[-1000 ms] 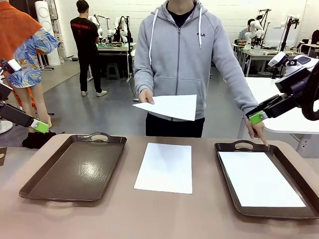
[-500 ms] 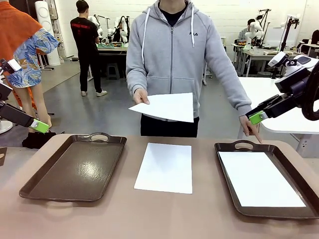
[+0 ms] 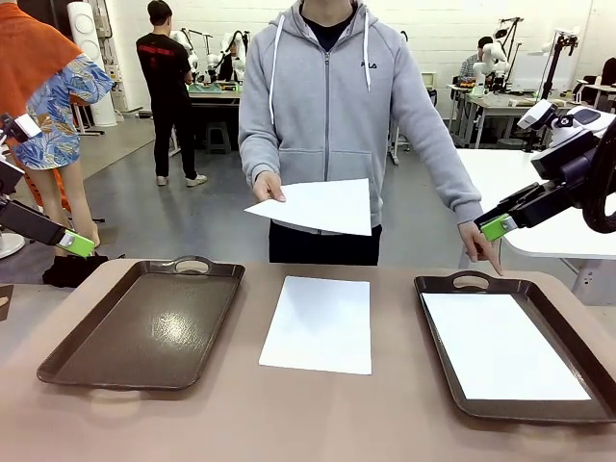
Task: Sort the A4 documents.
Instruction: Receive the A4 Paper.
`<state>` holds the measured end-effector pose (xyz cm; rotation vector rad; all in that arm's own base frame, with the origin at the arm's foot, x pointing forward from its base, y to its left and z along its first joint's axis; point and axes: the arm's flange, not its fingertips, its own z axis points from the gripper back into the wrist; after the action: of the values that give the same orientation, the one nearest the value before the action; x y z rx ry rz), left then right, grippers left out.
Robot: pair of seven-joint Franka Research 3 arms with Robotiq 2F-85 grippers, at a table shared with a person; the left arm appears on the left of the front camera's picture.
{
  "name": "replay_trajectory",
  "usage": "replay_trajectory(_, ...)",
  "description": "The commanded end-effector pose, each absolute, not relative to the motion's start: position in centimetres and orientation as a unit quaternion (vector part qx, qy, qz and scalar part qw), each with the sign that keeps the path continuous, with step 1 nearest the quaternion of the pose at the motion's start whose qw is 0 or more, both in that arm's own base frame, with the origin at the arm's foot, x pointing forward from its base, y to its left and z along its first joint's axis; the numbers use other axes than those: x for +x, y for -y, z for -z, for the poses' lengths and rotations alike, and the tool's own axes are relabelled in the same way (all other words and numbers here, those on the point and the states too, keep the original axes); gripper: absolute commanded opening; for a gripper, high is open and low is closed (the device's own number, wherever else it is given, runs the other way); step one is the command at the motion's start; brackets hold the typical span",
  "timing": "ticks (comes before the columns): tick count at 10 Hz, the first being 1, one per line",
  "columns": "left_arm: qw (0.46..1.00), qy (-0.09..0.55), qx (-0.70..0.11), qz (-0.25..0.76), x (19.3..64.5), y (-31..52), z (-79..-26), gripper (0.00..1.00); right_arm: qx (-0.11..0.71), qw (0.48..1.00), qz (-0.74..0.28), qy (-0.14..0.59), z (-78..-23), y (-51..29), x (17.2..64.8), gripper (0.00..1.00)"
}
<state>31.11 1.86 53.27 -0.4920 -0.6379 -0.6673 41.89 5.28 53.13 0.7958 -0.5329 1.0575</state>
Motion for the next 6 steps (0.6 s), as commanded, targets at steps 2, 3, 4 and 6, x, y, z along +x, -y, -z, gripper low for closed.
replay_trajectory(2,0.861,0.308,-0.242,0.324,31.18,-2.07,-53.18,1.00,0.362,0.756,-0.488,0.243,-53.18,-5.23,41.81,1.00)
replay_trajectory(3,0.861,0.308,-0.242,0.324,31.18,-2.07,-53.18,1.00,0.362,0.756,-0.488,0.243,-53.18,-5.23,41.81,1.00)
replay_trajectory(4,0.861,0.308,-0.242,0.324,31.18,-2.07,-53.18,1.00,0.362,0.756,-0.488,0.243,-53.18,-5.23,41.81,1.00)
replay_trajectory(6,0.861,0.308,-0.242,0.324,31.18,-2.07,-53.18,1.00,0.362,0.756,-0.488,0.243,-53.18,-5.23,41.81,1.00)
